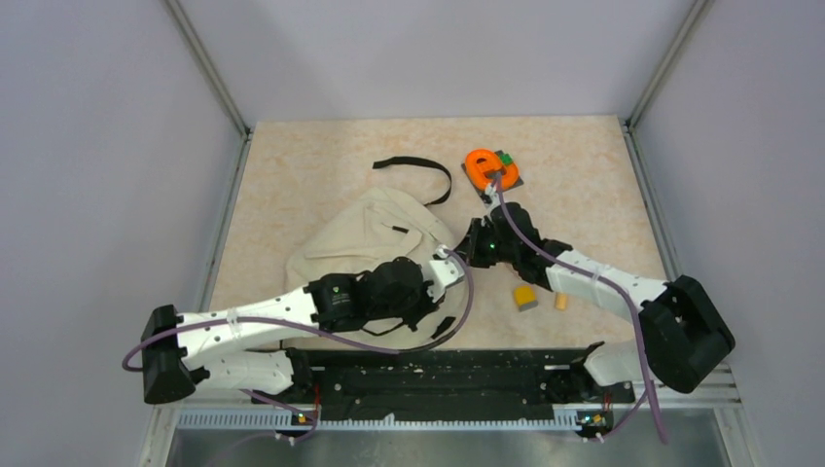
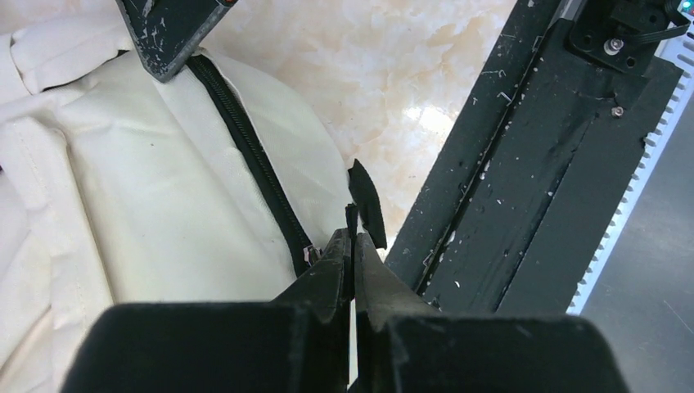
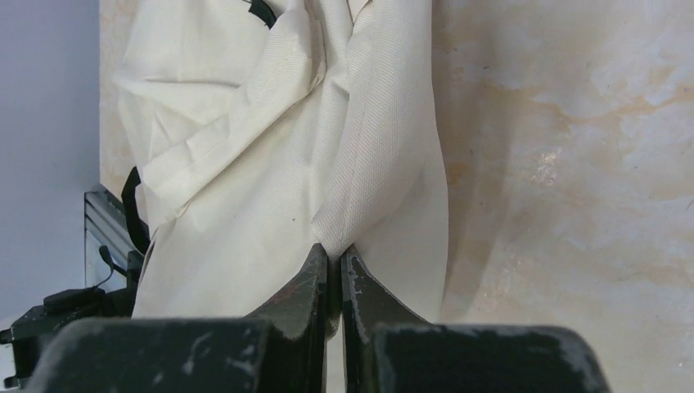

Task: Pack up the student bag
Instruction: Zip the student bag at the center of the board.

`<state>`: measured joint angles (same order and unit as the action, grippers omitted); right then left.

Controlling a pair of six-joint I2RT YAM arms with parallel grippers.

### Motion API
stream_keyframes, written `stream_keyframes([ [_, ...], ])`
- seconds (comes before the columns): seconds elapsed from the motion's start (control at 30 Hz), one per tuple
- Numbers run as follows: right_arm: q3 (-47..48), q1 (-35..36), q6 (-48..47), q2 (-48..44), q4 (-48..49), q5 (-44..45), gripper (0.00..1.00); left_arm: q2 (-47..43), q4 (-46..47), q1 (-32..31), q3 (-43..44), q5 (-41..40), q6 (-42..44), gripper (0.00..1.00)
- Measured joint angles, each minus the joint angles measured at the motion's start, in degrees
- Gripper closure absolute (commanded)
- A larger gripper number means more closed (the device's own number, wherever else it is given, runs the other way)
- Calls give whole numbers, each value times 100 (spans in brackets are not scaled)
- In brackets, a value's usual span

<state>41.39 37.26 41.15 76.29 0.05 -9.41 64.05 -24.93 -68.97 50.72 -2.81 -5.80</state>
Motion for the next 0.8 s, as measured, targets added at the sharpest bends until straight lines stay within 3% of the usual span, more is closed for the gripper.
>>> stream_keyframes([
  [0.5, 503, -748, -728, 619, -153, -413, 100, -275, -201, 26, -63, -90, -284, 100],
  [0.8, 1320, -949, -1360, 1598, -98, -328, 100, -455, -398, 24, -251, -389, -717, 100],
])
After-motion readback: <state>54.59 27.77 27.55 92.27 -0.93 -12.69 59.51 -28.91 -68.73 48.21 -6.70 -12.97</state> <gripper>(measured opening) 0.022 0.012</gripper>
